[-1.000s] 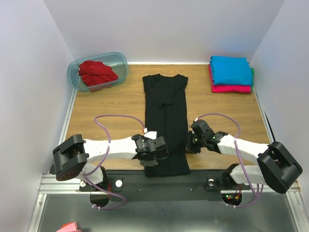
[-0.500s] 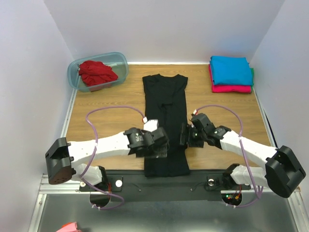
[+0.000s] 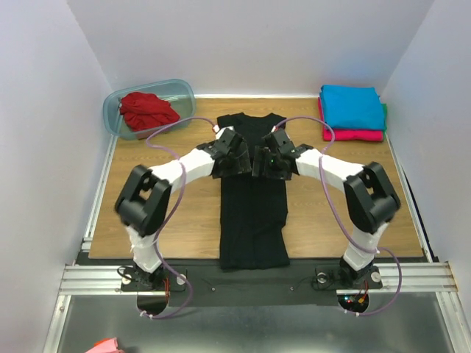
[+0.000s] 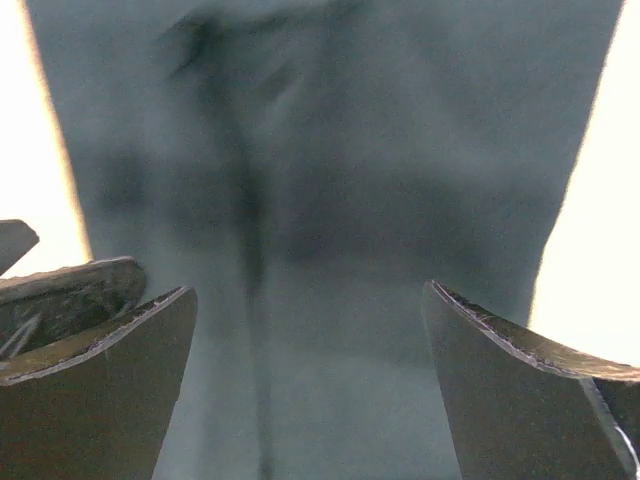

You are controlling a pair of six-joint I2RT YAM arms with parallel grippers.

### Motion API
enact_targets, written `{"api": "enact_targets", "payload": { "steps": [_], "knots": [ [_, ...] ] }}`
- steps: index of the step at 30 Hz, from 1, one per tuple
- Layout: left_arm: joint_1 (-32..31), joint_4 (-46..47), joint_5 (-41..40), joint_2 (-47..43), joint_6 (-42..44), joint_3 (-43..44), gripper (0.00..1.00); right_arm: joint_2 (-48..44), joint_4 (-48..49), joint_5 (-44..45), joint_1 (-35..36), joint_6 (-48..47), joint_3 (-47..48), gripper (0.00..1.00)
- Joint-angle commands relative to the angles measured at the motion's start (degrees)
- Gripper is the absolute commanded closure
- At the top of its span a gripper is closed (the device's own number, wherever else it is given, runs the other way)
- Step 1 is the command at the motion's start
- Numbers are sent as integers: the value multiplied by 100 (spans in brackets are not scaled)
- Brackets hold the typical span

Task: Fold and stack the t-shirts
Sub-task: Fold the tshirt

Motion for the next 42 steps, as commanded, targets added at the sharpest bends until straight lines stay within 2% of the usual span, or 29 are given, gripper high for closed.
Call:
{"api": "enact_targets", "payload": {
  "steps": [1,5,7,11,14,15,19,21,24,25,28,29,30,31,32,35,37,42],
  "knots": [
    [156,361,743,796,830,999,2,726,-46,218,-358,-334,813,0],
    [499,99,859,1885,963,1739,2,1571,-46,-98,-657,-580,1526,0],
    [666,62,885,2160,1024,1995,2,1862,-46,-238,-884,-563,1772,0],
    [1114,-104,1227,3089,1252,3031,2,2669,-46,-309,-1210,-702,2571,0],
    [1273,-446,1439,3836,1375,4155,2,3127,-46,-782,-1395,-974,3177,0],
    [1299,-543,1483,4005,1402,4750,2,3198,-46,-845,-1439,-1054,3302,0],
    [1352,-1035,1632,4516,1481,6017,2,3234,-81,-924,-1466,-1441,3838,0],
    [1344,-1124,1668,4273,1490,6109,2,2894,-134,-959,-1475,-1617,3953,0],
    [1274,-826,1598,3236,1464,5268,2,2305,-143,-1021,-1466,-1644,3717,0],
    [1169,-730,1511,2903,1429,4561,2,1850,-143,-1047,-1475,-1618,3324,0],
    [993,-414,1194,1558,1227,3354,2,1074,-108,-1363,-1466,-1240,2428,0],
    [844,-247,1141,1207,1131,2323,2,550,-73,-1468,-1457,-1135,1745,0],
    [764,181,1071,481,886,1755,2,310,-20,-1548,-1466,-951,1295,0],
    [694,403,1070,126,727,1202,2,20,58,-1540,-1466,-871,890,0],
    [519,588,1114,-470,534,126,2,-479,198,-1418,-1457,-696,25,0],
    [211,976,1062,-1098,-71,-1364,2,-1237,287,-1329,-1457,-449,-1088,0],
    [-106,1002,895,-1433,-337,-2008,2,-1958,446,-1407,-1449,-203,-2038,0],
    [-396,1371,921,-1776,-953,-2793,3,-3215,499,-1592,-1440,113,-3182,0]
  ]
}}
